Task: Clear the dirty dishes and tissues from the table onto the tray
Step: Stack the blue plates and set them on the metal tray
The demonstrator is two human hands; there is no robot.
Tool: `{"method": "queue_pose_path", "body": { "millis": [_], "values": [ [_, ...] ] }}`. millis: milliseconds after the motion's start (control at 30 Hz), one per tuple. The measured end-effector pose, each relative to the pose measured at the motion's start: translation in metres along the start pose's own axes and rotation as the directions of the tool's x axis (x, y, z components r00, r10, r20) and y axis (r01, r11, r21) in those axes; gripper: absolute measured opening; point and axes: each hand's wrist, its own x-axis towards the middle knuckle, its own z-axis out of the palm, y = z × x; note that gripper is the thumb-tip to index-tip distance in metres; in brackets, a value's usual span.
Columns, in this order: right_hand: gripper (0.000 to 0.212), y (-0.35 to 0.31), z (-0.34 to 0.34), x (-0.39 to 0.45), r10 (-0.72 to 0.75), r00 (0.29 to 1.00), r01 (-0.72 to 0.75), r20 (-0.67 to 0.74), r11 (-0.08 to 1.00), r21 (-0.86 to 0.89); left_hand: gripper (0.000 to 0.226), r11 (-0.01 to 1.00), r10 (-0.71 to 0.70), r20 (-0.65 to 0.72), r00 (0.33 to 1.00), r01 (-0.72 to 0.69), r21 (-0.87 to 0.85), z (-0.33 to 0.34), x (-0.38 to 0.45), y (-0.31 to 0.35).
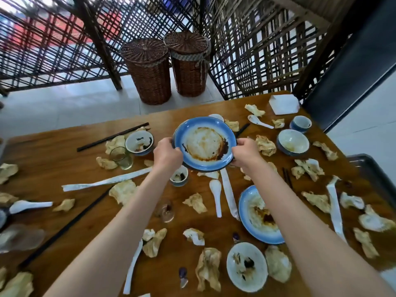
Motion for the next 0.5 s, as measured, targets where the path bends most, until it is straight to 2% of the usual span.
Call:
{"method": "queue_pose_path", "body": {
  "millis": [167,300,500],
  "values": [
    [0.025,0.026,-0.053,-0.025,0.026,1.000,-0.026,-0.004,0.999,-0.035,0.033,0.999,-0.037,0.005,0.999,0.037,0.001,0.029,-0.062,0.006],
    [0.028,0.052,-0.102,-0.039,0.014,1.000,-0.015,-0.003,0.995,-0.100,0.027,0.996,-0.059,0.032,0.998,0.061,-0.065,0.063,-0.114,0.010],
    [0.025,0.094,-0.159,-0.050,0.060,0.997,-0.052,0.040,0.984,-0.170,0.015,0.986,-0.160,0.053,0.986,0.162,-0.033,0.113,-0.164,0.004]
  ]
}}
